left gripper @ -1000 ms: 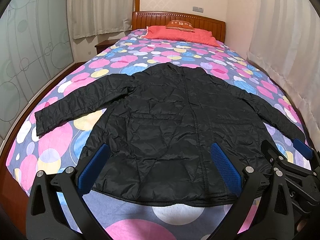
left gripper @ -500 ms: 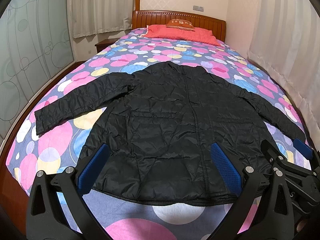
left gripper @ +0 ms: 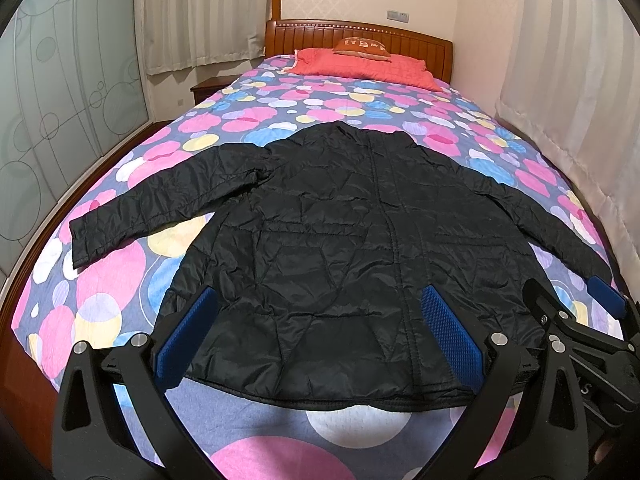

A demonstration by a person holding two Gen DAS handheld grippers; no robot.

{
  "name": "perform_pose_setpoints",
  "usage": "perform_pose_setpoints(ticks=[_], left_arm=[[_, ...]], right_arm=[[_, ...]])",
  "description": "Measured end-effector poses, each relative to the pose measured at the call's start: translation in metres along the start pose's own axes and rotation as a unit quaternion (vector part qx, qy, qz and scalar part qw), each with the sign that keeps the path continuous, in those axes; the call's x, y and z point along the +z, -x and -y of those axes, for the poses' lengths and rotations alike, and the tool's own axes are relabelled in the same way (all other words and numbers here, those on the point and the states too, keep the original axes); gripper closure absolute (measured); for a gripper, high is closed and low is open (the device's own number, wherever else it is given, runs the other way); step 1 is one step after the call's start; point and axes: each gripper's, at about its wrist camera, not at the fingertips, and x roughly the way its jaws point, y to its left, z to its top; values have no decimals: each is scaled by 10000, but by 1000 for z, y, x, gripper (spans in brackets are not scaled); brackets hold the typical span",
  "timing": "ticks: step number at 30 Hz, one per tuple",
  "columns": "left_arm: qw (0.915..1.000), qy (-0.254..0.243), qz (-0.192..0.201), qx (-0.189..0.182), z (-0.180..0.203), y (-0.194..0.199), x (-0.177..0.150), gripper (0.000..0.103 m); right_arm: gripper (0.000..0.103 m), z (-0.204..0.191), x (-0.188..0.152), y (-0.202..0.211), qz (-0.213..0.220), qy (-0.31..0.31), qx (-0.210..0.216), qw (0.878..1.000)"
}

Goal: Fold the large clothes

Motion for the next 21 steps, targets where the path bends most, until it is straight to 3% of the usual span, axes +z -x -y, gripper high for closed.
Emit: perform_pose_setpoints(ticks=[21], left_arm=[[10000, 12, -37, -20, -4, -4, -7, 2]], right_arm=[[4, -3, 0, -2, -25, 4, 16, 10000]])
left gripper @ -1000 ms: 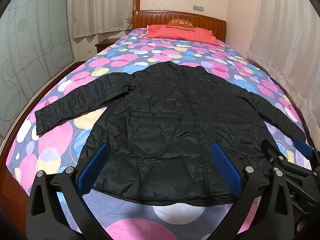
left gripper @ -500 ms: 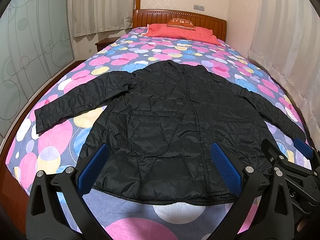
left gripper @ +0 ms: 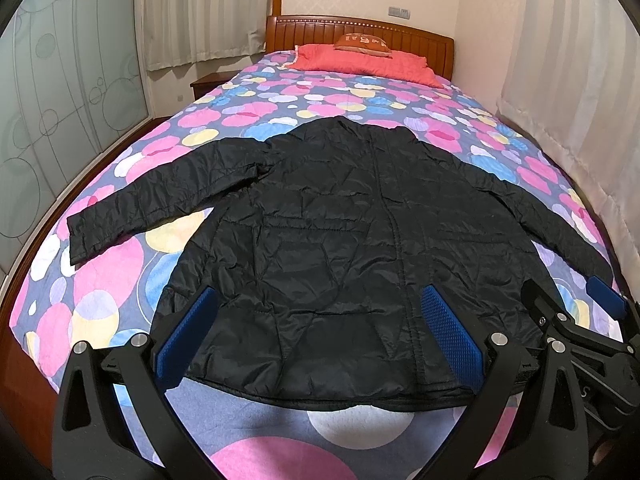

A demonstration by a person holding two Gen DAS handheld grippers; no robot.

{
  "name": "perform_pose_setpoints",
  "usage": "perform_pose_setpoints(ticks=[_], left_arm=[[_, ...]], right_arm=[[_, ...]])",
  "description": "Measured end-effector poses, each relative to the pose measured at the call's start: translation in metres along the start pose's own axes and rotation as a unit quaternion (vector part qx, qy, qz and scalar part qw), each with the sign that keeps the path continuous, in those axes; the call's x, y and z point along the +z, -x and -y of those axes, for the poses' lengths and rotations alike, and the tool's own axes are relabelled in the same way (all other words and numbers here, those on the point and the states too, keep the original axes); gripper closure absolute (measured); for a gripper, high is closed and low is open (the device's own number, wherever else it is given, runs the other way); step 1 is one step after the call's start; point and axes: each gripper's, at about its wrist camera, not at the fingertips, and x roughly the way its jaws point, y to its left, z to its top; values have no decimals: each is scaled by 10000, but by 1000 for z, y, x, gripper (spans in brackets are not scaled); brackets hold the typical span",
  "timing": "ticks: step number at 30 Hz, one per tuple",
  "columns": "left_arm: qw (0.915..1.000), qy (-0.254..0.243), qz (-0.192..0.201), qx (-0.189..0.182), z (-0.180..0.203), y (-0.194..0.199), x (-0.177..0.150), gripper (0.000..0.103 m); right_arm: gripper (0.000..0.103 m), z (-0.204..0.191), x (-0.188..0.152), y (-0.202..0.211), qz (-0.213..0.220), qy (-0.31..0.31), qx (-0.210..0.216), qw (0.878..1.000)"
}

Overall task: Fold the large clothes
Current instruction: 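Grasp the sleeve cuff with the right tool and fold it across the jacket body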

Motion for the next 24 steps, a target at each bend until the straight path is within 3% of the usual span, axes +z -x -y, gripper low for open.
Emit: perform_pose_setpoints(ticks=[8, 13, 17, 18, 19, 20, 22, 24], left_arm=[[9992, 230, -277, -162, -13, -33, -6, 2], [9988, 286, -397, 15, -27, -58, 2, 2], [9946, 825, -621, -96, -55, -85, 5, 2], [9931, 987, -633, -93, -64, -91, 5, 2], [9920, 1078, -657, -17, -70, -96, 6, 2], [9914, 1115, -678, 67, -76, -101, 6, 10], [9900, 1155, -766, 258, -86, -113, 7, 29], [9867, 1307, -916, 304, -96, -124, 6, 32]], right_arm=[[4, -1, -6, -24, -35, -131, 95, 9999], [4, 27, -4, -45, -198, -438, 69, 9988], [6, 64, -5, -64, -189, -879, 71, 9959], [10, 70, -4, -68, -164, -922, -29, 9956], [40, 77, -3, -73, -195, -935, -133, 9953], [62, 84, -3, -79, -297, -976, -228, 9945], [62, 105, -5, -93, -487, -1320, -115, 9900], [61, 128, -9, -100, -556, -1736, 20, 9832]])
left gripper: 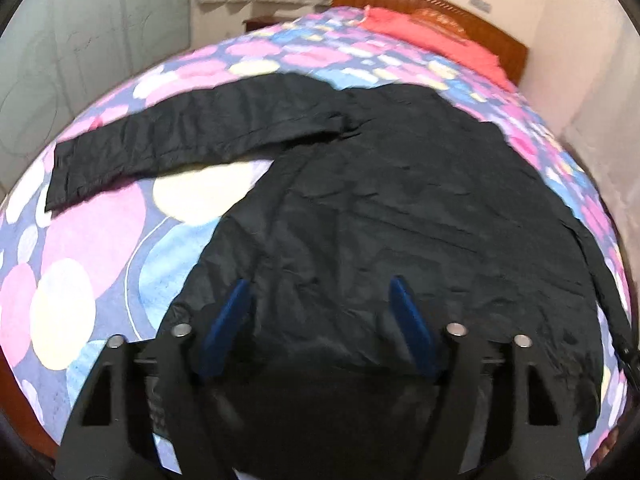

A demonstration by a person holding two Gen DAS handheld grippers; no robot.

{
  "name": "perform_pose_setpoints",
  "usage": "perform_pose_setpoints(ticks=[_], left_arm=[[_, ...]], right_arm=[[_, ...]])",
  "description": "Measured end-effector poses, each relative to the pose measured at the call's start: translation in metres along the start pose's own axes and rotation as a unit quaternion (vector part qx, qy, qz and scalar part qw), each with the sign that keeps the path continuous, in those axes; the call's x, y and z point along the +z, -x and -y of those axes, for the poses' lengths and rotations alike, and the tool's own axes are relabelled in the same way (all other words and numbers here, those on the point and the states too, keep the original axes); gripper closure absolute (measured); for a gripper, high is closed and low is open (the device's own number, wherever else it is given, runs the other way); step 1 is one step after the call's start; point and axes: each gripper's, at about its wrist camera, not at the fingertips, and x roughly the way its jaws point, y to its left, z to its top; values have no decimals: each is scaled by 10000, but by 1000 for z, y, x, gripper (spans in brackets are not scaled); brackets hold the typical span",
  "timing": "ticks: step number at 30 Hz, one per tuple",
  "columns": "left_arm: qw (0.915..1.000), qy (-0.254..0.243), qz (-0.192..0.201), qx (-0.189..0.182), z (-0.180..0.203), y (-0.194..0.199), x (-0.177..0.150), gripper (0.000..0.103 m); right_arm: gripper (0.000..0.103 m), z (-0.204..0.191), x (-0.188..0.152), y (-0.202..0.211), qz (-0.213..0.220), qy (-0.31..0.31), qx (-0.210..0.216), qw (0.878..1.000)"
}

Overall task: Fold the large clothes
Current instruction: 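Grasp the sleeve cuff with the right tool and fold it across the jacket body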

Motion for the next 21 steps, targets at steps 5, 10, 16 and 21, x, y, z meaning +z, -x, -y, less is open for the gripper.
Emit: perform_pose_setpoints(ticks=[5, 10, 16, 21], left_arm=[[9996, 228, -61, 122, -12, -13, 9, 13], [9991, 268, 4, 337, -18, -17, 14, 9], [9965, 589, 115, 584, -37, -18, 14, 9], [9920, 853, 257, 898, -55, -14, 11, 9]], right_arm=[[29, 59, 13, -4, 125, -911, -38, 9958], [29, 122, 29, -5, 437, -1651, -156, 9852], [29, 197, 42, -23, 691, -2774, -162, 9581], [29, 240, 43, -36, 1040, -3480, -111, 9316]])
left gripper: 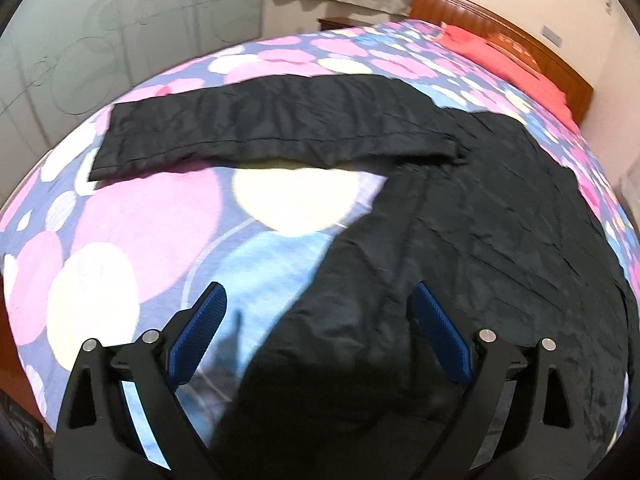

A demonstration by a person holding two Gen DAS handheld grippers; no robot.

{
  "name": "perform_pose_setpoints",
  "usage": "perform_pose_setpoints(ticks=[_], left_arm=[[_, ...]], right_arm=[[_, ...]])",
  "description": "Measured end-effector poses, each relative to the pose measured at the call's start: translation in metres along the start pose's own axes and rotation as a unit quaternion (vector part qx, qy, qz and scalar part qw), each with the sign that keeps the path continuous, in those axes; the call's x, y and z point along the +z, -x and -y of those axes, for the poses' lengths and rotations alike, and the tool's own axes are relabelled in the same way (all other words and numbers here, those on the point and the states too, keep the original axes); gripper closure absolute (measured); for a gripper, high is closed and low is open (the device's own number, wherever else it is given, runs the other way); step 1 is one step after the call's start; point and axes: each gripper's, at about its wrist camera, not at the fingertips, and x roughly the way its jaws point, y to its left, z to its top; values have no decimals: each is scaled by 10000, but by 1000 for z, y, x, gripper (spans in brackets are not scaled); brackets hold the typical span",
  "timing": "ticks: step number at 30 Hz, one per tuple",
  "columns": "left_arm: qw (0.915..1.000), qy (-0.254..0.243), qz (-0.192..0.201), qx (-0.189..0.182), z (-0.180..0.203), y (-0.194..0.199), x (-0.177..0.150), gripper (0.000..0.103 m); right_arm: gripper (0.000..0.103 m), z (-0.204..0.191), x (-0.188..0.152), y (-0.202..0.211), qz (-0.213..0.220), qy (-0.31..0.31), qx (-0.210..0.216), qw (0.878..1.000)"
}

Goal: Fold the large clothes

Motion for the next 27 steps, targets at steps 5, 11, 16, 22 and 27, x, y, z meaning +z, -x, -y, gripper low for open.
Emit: perform_pose_setpoints(ticks=[5, 11, 16, 22, 27], left_arm=[[9998, 32, -44, 191, -7, -8, 0, 9], [9996, -26, -87, 261, -7, -14, -5, 9], [9996, -16, -142, 231, -9, -19, -6, 9], [9997, 17, -193, 161, -11, -23, -9, 9], [9996, -39, -200, 174, -12, -27, -11, 9]], right_arm=[[29, 23, 10, -4, 455, -658, 233, 9965], [78, 26, 14, -12, 533, -673, 6, 9963], [89, -3, 17, -2, 701, 38, -123, 9975], [90, -89, 0, 20, 970, 1383, 144, 9855], [90, -161, -38, 19, 720, 2214, 533, 9711]])
